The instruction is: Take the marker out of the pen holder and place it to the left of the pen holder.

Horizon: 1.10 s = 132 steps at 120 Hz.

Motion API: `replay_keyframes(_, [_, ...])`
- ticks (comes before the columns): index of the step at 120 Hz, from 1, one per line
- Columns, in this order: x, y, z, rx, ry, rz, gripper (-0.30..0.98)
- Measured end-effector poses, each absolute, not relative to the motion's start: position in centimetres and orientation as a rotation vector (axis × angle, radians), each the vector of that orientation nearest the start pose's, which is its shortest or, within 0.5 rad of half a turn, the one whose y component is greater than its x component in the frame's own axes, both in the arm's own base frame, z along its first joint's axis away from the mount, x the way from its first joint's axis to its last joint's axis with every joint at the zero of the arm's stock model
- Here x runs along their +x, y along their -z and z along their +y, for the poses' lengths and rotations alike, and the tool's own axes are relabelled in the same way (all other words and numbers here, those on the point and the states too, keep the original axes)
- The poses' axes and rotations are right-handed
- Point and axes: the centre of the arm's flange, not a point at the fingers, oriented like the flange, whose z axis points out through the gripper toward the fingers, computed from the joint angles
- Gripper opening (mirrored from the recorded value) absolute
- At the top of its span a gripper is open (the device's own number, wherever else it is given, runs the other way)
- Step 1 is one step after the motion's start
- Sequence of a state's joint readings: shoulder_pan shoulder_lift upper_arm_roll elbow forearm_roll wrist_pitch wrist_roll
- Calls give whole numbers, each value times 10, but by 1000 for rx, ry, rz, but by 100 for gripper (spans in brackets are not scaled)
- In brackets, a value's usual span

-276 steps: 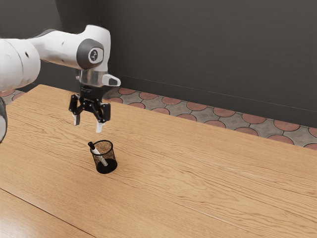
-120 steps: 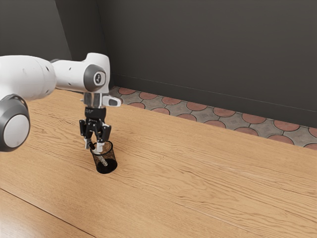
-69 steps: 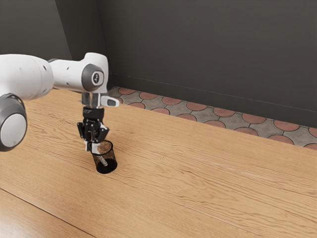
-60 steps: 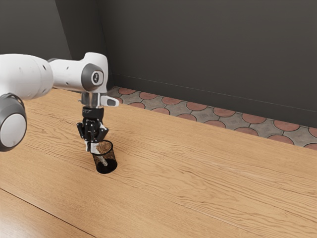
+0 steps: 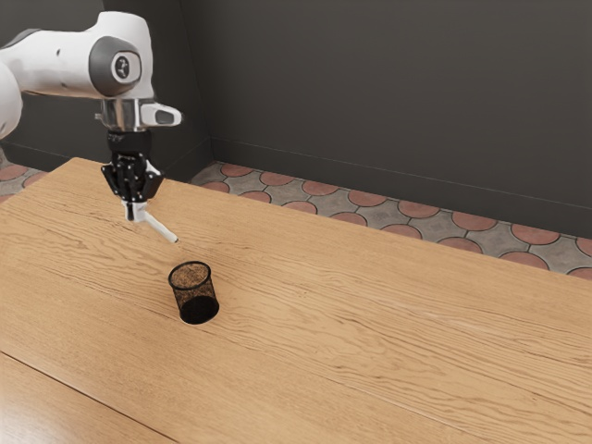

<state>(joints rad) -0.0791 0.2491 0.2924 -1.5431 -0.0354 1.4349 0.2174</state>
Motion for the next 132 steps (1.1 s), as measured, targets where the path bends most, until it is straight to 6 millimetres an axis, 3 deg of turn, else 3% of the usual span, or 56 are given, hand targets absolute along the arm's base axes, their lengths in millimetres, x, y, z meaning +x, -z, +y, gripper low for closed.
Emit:
replay_keyframes(6, [584, -487, 124, -3151, -516, -23, -10])
replay_keyframes(13, [583, -471, 158, -3225, -455, -82, -10])
replay_keyframes(29, [596, -388, 229, -3396, -315, -195, -9])
replay_keyframes(41, [600, -346, 265, -3493, -142, -207, -9])
replay_keyframes(49, [604, -328, 276, -3518, -48, -148, -9])
replay_keyframes(60, [610, -324, 282, -3516, 72, -23, -8])
replay_keyframes(81, [615, -328, 285, -3487, 204, 224, 30])
replay_keyframes(97, [618, -333, 283, -3452, 261, 391, 48])
replay_keyframes(104, [629, -356, 254, -3382, 204, 567, 53])
replay_keyframes(108, [629, -407, 220, -3319, 155, 690, 55])
replay_keyframes(110, [627, -445, 192, -3271, 149, 770, 56])
replay_keyframes(114, [618, -521, 119, -3142, 149, 956, 58])
replay_keyframes(119, [604, -581, 42, -3018, 165, 1111, 60])
replay_keyframes(125, [587, -614, -11, -2947, 157, 1181, 62])
replay_keyframes(132, [575, -627, -38, -2922, 121, 1172, 63])
